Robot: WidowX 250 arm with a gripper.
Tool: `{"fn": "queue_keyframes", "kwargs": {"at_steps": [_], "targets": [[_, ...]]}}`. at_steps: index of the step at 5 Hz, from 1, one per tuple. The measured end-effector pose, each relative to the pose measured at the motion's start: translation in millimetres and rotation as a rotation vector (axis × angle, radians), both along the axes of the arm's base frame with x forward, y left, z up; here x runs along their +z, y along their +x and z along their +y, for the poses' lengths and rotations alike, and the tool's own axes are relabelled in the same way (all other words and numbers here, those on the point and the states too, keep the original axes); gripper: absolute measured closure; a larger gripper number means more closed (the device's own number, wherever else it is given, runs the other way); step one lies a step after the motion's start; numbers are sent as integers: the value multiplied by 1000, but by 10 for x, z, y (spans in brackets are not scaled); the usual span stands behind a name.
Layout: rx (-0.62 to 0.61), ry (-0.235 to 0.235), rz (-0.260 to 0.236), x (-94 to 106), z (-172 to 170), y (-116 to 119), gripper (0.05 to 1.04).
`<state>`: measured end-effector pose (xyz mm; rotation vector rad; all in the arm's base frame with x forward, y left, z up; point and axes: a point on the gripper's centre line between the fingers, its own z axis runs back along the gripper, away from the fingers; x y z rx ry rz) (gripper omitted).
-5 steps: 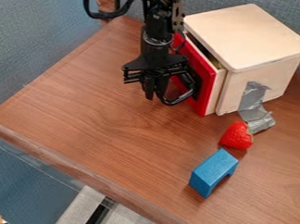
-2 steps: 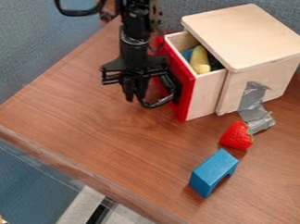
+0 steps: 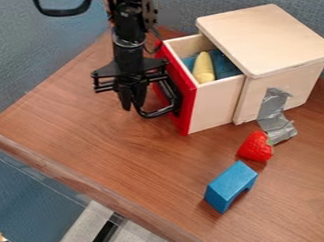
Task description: Open the drawer
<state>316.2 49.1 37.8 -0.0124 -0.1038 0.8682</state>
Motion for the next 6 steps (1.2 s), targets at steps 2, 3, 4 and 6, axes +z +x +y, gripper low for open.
{"fn": "queue_keyframes", "kwargs": {"at_steps": [2, 3, 4, 6], "targets": [[32, -8, 8, -43, 63, -71, 939], [42, -8, 8, -55, 63, -81, 940], [61, -9, 14, -69, 60, -106, 944], [82, -17, 14, -42, 40, -171, 945]]}}
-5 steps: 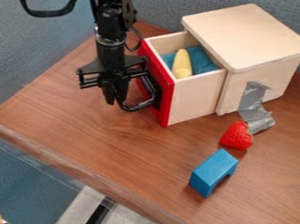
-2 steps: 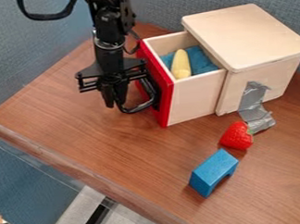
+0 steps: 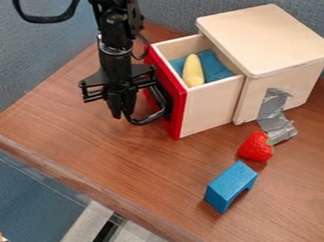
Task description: Open the drawer
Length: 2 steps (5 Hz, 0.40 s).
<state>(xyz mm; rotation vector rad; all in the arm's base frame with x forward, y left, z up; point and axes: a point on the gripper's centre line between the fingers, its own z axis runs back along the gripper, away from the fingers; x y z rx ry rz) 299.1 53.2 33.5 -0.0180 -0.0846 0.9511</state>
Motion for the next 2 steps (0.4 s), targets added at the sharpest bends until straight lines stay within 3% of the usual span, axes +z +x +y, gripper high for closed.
{"fn": "queue_keyframes", "kwargs": {"at_steps": [2], "targets": [[-5, 6, 18, 17, 5, -46, 901]]}}
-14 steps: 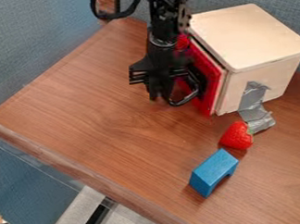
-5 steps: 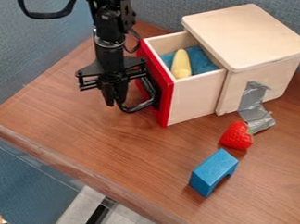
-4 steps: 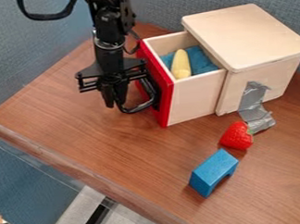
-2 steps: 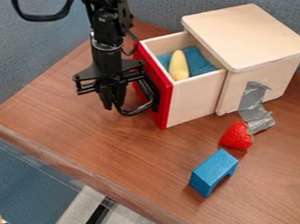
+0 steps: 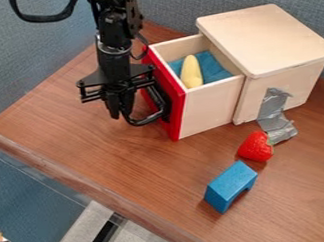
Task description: Open the drawer
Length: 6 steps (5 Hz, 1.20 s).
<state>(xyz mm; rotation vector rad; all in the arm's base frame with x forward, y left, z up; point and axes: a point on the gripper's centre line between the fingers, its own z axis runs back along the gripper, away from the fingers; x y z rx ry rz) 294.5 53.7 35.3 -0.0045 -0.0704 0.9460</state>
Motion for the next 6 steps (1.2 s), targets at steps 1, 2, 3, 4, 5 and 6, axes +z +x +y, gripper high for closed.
{"fn": "queue_keyframes", "kwargs": {"at_steps": [1, 2, 3, 4, 5, 6], "targets": [[-50, 41, 45, 73, 71, -13, 668], [-207, 48, 65, 123, 67, 5, 357], [-360, 60, 61, 317, 60, 45, 106], [-487, 75, 58, 561, 63, 35, 81], [-569, 108, 15, 838, 45, 30, 83], [-747, 118, -18, 952, -187, 127, 83]]}}
